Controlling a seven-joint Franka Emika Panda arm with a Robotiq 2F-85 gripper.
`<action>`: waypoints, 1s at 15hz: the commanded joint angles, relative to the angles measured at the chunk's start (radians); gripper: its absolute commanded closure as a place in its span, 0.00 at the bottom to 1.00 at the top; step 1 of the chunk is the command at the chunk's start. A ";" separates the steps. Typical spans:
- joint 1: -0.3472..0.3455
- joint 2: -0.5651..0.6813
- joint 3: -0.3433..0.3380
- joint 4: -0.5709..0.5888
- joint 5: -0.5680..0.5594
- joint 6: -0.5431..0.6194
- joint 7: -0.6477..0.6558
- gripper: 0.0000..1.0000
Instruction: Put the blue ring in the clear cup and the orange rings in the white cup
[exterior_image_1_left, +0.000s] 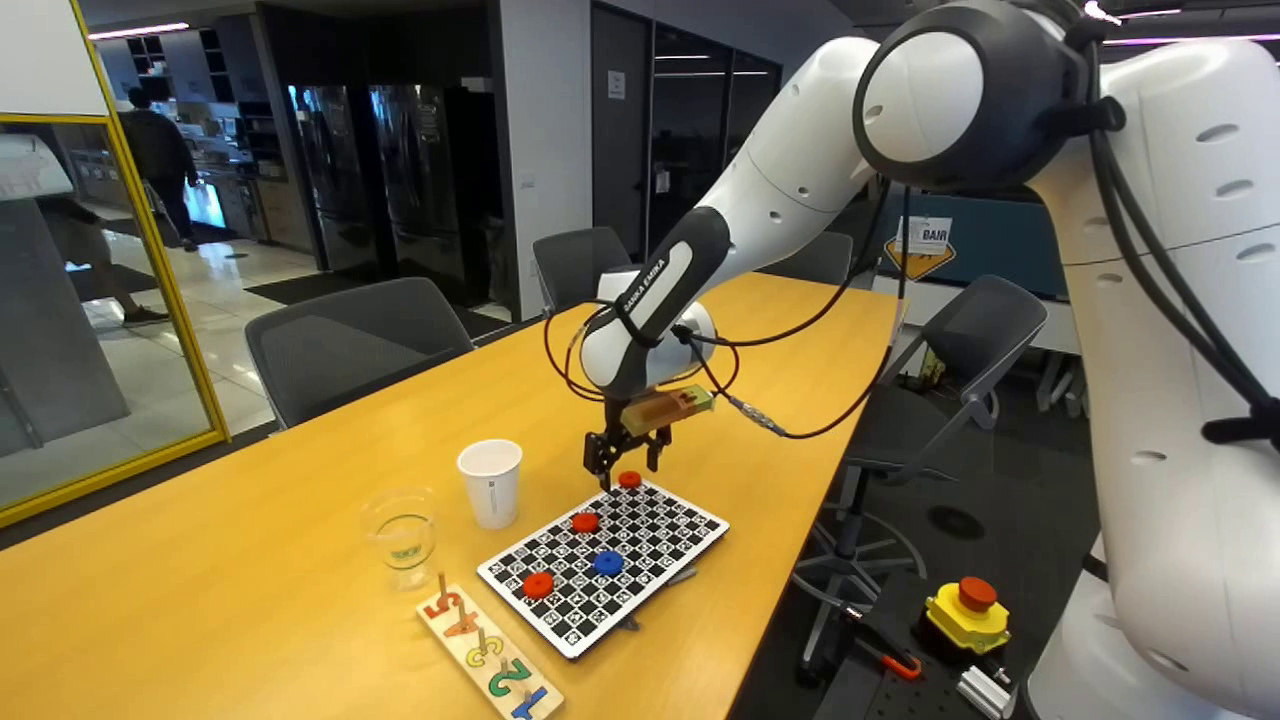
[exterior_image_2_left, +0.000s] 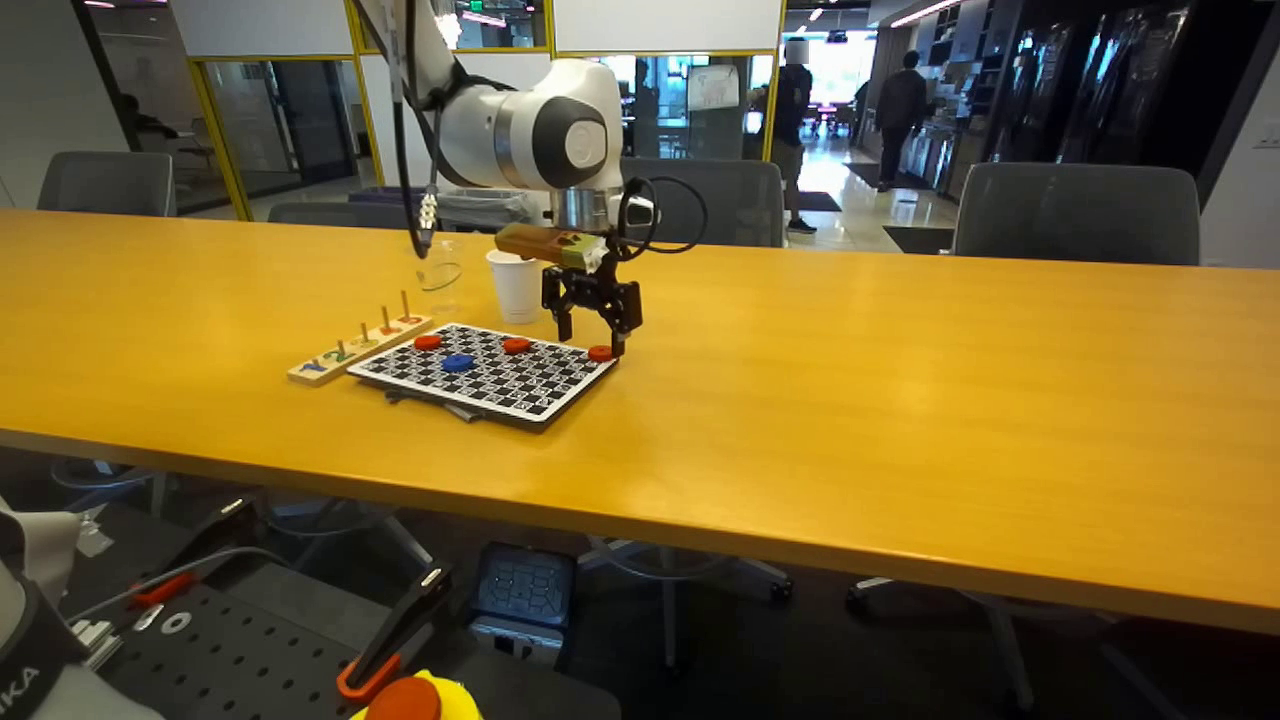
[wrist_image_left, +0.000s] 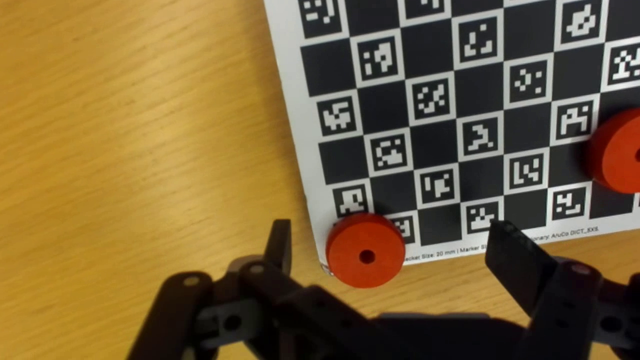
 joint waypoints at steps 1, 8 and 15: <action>-0.011 0.029 0.001 0.050 0.033 -0.005 -0.014 0.00; -0.021 0.045 -0.002 0.066 0.038 -0.013 -0.011 0.34; -0.017 0.035 -0.014 0.072 0.034 -0.055 0.003 0.79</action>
